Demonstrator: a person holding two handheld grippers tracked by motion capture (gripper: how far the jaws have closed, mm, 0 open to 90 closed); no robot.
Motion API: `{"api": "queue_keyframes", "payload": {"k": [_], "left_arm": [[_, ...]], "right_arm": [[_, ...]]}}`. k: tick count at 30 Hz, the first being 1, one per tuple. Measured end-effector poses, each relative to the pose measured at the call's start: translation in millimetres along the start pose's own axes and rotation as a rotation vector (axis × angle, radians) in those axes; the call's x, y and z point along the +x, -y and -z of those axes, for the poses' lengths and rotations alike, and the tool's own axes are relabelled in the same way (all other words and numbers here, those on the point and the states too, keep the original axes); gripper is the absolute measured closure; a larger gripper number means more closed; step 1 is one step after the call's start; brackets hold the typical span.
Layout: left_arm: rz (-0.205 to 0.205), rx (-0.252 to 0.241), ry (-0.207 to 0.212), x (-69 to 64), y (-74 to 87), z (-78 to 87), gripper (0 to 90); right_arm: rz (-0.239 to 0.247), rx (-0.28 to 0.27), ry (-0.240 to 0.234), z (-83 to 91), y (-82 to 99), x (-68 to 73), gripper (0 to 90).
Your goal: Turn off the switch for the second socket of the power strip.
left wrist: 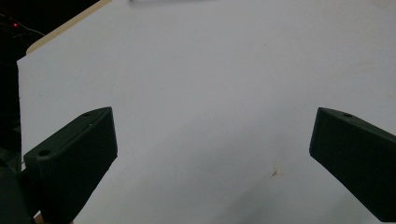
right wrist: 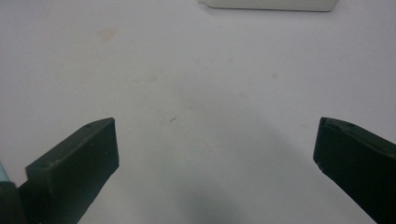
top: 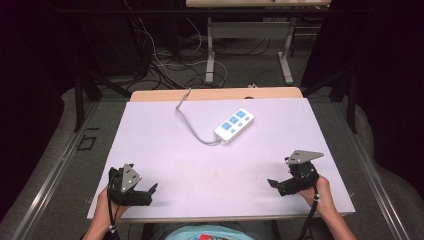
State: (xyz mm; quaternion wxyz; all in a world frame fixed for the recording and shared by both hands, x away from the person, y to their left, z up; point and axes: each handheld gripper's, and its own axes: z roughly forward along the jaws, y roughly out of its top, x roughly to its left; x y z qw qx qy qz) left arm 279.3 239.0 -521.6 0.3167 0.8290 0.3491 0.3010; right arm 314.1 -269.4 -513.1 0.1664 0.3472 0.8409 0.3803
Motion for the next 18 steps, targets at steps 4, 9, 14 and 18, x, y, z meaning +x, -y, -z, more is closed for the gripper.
{"api": "queue_keyframes", "payload": {"k": [4, 9, 14, 18], "left_arm": [[0.003, -0.001, 0.001, -0.3, -0.1, 0.0, 0.7], [0.002, -0.001, -0.001, -0.2, -0.1, 0.0, 0.7], [0.000, -0.003, 0.000, -0.1, 0.0, 0.1, 0.8], [-0.004, 0.000, 0.001, 0.1, 0.1, 0.4, 0.8]], "right_arm": [[0.001, 0.001, 0.014, 0.8, 4.7, 1.0, 0.0], [0.000, -0.007, 0.017, 1.8, 8.4, 1.4, 0.0], [-0.002, 0.001, 0.019, 2.8, 9.5, 2.2, 0.0], [0.003, 0.010, 0.016, 2.3, 9.2, 2.4, 0.0]]}}
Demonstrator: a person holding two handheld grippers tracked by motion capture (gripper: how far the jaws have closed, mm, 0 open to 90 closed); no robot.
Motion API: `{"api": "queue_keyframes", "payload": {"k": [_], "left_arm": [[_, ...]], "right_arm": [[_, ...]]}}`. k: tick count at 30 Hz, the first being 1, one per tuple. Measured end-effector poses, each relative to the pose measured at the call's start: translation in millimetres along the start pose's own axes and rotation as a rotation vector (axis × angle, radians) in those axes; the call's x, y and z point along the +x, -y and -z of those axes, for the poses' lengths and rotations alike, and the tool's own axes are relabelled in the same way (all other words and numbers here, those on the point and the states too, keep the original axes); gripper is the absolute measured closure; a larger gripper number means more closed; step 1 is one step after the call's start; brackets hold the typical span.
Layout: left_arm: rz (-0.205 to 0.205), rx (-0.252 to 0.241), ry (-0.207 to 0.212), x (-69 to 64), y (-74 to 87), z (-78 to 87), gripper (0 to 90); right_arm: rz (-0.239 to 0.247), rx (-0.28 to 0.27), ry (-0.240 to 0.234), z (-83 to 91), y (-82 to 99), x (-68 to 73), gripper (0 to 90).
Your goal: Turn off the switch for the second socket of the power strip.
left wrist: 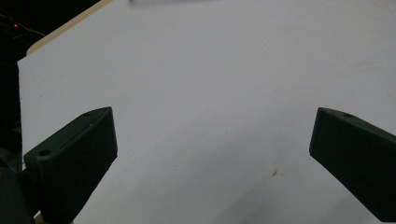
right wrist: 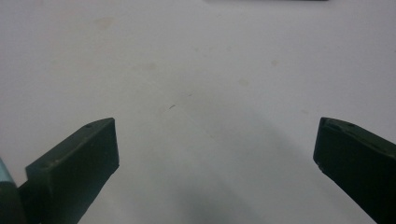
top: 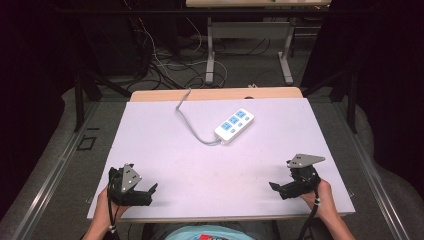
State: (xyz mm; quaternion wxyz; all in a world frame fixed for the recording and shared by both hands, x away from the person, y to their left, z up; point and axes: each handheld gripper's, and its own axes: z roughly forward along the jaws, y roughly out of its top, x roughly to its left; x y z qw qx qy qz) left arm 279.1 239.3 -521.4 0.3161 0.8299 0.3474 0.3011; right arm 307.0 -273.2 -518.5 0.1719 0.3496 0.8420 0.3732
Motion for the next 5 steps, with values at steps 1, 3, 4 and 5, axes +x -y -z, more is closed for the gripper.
{"api": "queue_keyframes", "payload": {"k": [1, 3, 4, 5], "left_arm": [[0.000, 0.000, -0.001, 0.0, 0.0, 0.0, 0.7], [-0.001, 0.002, -0.001, 0.0, 0.0, 0.1, 0.7], [-0.004, 0.006, 0.003, 0.2, -0.1, 0.1, 0.8], [0.002, 0.002, 0.003, -0.7, 0.1, -0.6, 0.7]], "right_arm": [[0.005, -0.001, 0.001, -0.2, 0.1, -0.3, 0.0], [0.003, -0.001, 0.002, 0.2, 0.0, 0.0, 0.0], [0.004, -0.004, 0.006, 0.1, 0.0, 0.1, 0.0], [0.006, -0.004, 0.006, 0.1, 0.0, 0.0, 0.0]]}}
